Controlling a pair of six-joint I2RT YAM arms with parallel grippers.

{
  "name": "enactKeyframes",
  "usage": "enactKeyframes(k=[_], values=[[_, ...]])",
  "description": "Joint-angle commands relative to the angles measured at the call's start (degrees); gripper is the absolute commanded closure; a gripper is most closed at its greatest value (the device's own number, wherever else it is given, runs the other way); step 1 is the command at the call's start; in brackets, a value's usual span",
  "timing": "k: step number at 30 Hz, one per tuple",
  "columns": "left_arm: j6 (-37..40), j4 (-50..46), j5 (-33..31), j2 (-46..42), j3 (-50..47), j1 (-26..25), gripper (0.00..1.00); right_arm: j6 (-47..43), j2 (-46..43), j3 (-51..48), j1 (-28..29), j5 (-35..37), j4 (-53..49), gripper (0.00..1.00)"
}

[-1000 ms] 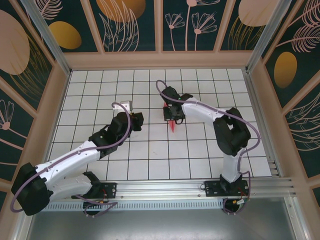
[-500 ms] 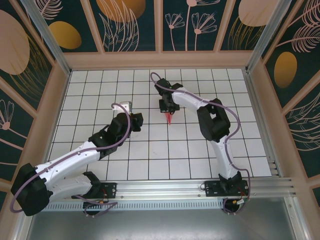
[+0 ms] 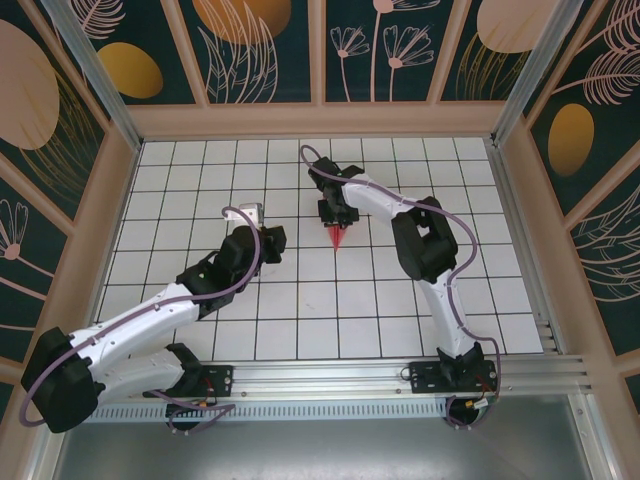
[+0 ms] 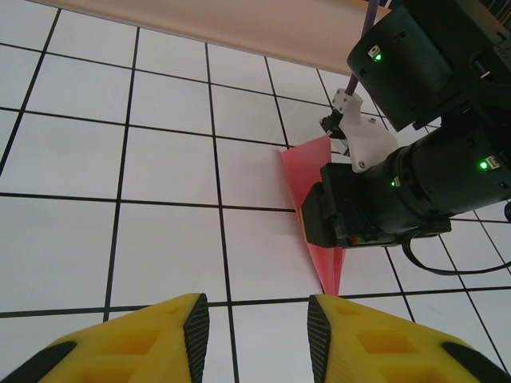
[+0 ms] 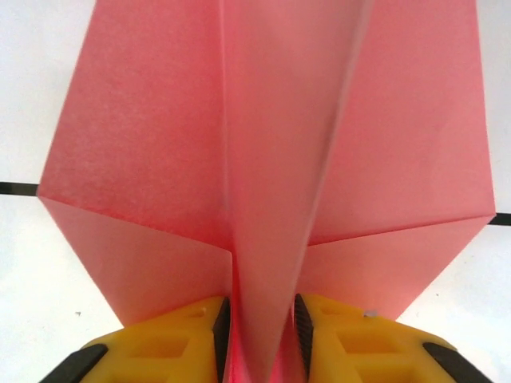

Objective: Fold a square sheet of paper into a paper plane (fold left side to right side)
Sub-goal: Place the paper plane at the center of the table, then reset both arms

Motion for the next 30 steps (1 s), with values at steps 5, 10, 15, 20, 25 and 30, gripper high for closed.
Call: enactKeyframes(k=[5, 10, 15, 20, 25, 30], values=[[0.0, -0.7, -1.7, -1.5, -0.8, 0.0, 0.53, -0.2, -5.3, 2.2, 1.5, 2.7, -5.7, 0.61], [-0.8, 0.0, -3.6, -1.3, -0.9, 0.0, 0.48, -0.1, -10.6, 1.7, 2.8, 3.6, -7.0, 0.54], [-1.0, -1.6, -6.6, -0.5, 1.2, 1.3, 0.43, -1.0, -21.9, -4.5, 3.1, 4.3, -3.0, 0.43], [-1.7, -2.5, -3.6, -2.0, 2.0, 9.9, 0.41, -4.0, -38.9, -20.3, 0.9, 10.2, 8.7, 0.25], [0.7, -2.7, -3.2, -2.8, 3.1, 20.3, 0.39, -4.9, -55.5, -38.7, -9.2, 10.1, 20.6, 0.16], [4.3, -0.1, -6.9, -2.5, 2.9, 26.3, 0.36, -8.5, -69.1, -55.7, -18.7, 12.0, 33.7, 0.01]])
